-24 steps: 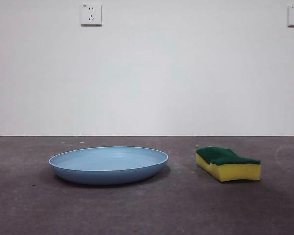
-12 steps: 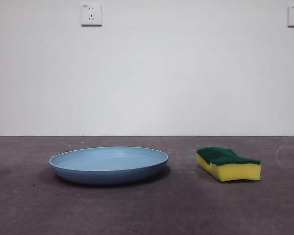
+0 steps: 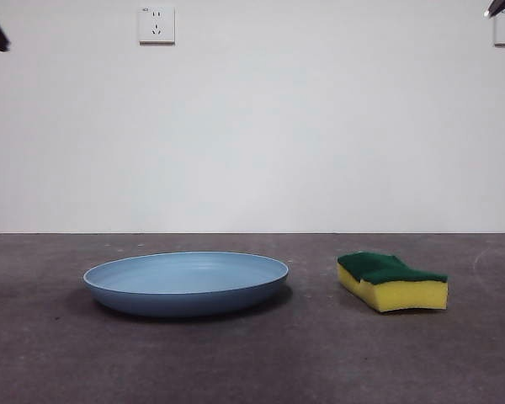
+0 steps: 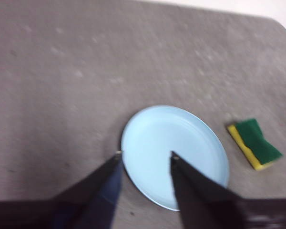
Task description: Pick up the plate,pick up the cloth,clean the plate with the cloth
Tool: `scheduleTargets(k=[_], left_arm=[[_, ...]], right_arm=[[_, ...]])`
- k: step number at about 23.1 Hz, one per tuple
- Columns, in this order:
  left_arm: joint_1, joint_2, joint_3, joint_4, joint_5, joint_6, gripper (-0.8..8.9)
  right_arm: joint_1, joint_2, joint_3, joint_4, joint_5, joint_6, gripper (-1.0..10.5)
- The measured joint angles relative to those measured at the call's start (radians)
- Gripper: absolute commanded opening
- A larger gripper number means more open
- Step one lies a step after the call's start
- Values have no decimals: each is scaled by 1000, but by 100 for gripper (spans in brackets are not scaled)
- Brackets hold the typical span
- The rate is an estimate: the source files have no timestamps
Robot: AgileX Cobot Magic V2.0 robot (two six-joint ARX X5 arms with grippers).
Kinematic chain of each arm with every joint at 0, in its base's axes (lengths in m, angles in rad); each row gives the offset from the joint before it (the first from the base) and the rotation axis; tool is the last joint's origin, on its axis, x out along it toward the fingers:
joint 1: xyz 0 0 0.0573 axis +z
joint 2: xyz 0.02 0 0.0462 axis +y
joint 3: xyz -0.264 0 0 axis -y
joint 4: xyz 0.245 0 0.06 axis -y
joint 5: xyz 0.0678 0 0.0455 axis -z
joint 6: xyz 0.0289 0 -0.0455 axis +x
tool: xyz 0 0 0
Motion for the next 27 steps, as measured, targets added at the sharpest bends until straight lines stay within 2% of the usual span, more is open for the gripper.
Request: scheduleTargets(k=[5,8,13,17,20,27], left_arm=[[0,39,0,0,72,-13,495],[-13,73,1,4,76,-13,495],[-64,280,119,-4,72,-9,495],[-124,504,251,-78,-26,39,494],[-154,647,296,-76,-93,68,494],[-191,876,297,-24,-150,76,494]], right_arm=[[0,13,0,-25,0,-6,566],[0,13,0,-26,0,-5,566],[35,13,0,-28,-1,0,566],[52,13,0,-38,-1,3,566],[52,13,0,-52,-1,5,566],[52,13,0,-68,0,6,564]])
